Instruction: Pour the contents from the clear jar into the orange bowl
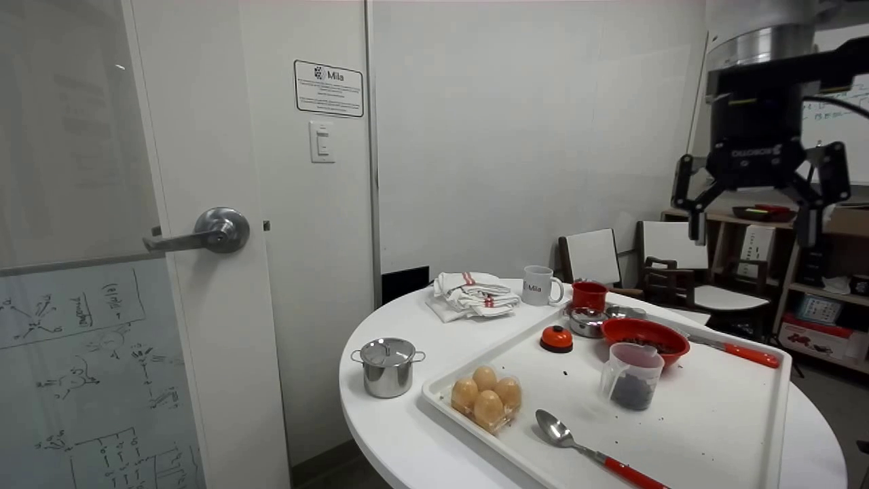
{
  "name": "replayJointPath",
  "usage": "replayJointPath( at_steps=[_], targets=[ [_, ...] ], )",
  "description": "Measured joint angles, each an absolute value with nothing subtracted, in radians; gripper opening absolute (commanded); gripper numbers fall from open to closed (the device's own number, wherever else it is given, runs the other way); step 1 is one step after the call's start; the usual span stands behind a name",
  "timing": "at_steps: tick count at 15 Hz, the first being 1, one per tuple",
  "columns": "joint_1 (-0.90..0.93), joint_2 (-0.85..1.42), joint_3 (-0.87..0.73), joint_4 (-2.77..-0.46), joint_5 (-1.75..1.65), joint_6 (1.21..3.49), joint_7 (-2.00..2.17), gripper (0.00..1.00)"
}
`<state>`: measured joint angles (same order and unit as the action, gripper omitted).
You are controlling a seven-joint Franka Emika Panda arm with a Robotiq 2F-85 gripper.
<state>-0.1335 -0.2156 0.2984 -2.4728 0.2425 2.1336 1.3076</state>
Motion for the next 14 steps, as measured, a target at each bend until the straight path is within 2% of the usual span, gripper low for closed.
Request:
replayJointPath(
  at_steps=[4,10,14],
  targets=[
    [-0.114,-0.057,0.243,-2.396,0.243,2.157,1.346,1.00],
    [-0.055,-0.029,0.185,-2.381,0.204,2.157,1.429,1.00],
    [-0.008,0.100,0.153,-2.329,0.182,2.208,1.586,1.00]
  ],
)
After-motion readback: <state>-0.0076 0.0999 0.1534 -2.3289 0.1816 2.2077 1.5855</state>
